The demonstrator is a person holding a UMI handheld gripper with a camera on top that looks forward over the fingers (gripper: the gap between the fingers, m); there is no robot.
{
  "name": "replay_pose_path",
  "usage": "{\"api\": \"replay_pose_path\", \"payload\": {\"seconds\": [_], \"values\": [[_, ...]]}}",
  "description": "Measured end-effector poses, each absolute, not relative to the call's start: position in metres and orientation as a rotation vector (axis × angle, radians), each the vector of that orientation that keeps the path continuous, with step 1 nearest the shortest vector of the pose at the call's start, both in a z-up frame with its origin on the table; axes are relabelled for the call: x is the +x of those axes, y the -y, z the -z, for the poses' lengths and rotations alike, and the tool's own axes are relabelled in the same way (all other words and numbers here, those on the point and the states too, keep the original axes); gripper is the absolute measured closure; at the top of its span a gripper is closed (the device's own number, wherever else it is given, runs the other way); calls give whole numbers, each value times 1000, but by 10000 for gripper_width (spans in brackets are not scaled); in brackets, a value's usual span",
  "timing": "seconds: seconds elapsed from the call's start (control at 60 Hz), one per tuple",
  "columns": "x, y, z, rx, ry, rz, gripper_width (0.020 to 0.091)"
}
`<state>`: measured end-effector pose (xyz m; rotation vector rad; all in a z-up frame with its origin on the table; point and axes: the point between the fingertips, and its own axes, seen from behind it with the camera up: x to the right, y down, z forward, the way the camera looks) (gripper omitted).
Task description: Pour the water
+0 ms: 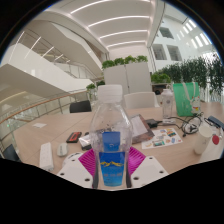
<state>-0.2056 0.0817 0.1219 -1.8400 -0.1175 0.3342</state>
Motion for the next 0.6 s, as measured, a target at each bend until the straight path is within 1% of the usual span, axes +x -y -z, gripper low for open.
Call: {"api": "replay_pose_path", "payload": {"seconds": [0.117, 0.167, 0.183, 0.233, 0.3, 0.317, 0.367, 0.417, 0.467, 0.583, 0.6], "values": [[-180, -107, -214, -1736, 103, -437, 730], [-159, -118, -258, -1694, 30, -518, 731], [-146, -123, -266, -1682, -1, -562, 731], [-119, -132, -303, -1652, -109, -660, 732], [-73, -153, -315, -1625, -292, -831, 731], [-57, -150, -323, -1617, -342, -891, 732], [-25, -153, -325, -1574, -481, -1044, 732], [9, -164, -315, -1530, -608, -1190, 732], [26, -161, -302, -1503, -730, -1317, 733], [43, -165, -250, -1430, -1006, -1641, 736], [42, -157, -250, -1414, -1056, -1693, 735]]}}
